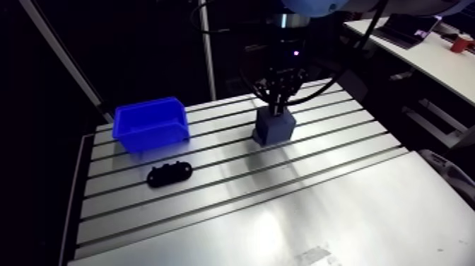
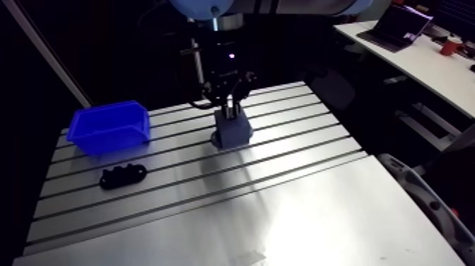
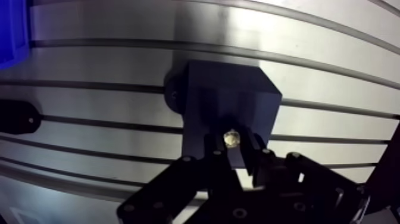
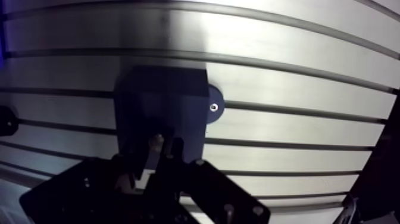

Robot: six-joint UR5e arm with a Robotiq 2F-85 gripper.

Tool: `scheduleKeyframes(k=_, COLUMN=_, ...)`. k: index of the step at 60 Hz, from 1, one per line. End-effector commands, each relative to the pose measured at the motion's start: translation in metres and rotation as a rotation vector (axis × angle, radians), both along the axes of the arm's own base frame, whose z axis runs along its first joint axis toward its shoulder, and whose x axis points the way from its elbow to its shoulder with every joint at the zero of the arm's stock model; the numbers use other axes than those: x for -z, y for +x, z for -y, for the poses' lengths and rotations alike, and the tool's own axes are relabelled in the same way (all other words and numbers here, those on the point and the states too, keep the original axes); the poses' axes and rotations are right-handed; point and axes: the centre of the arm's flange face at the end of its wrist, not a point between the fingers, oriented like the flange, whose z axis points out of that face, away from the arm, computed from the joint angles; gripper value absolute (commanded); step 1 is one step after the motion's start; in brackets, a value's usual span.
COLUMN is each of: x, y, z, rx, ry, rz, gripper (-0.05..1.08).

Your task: Pick up the M10 bolt and insert it into the hex recess until seated.

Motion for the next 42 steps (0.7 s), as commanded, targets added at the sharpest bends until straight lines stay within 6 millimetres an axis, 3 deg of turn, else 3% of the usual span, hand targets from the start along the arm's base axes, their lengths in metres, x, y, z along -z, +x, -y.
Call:
scheduleKeyframes(k=1, x=0.0004, y=0.0, z=0.0002, rx=-0.04, ry=-0.006, rz=0.002, gripper=0.71)
scheduleKeyframes(k=42, x=-0.0019, y=-0.0019, z=-0.0001, rx=-0.147, ry=-0.022, rz=-0.003, gripper=0.71)
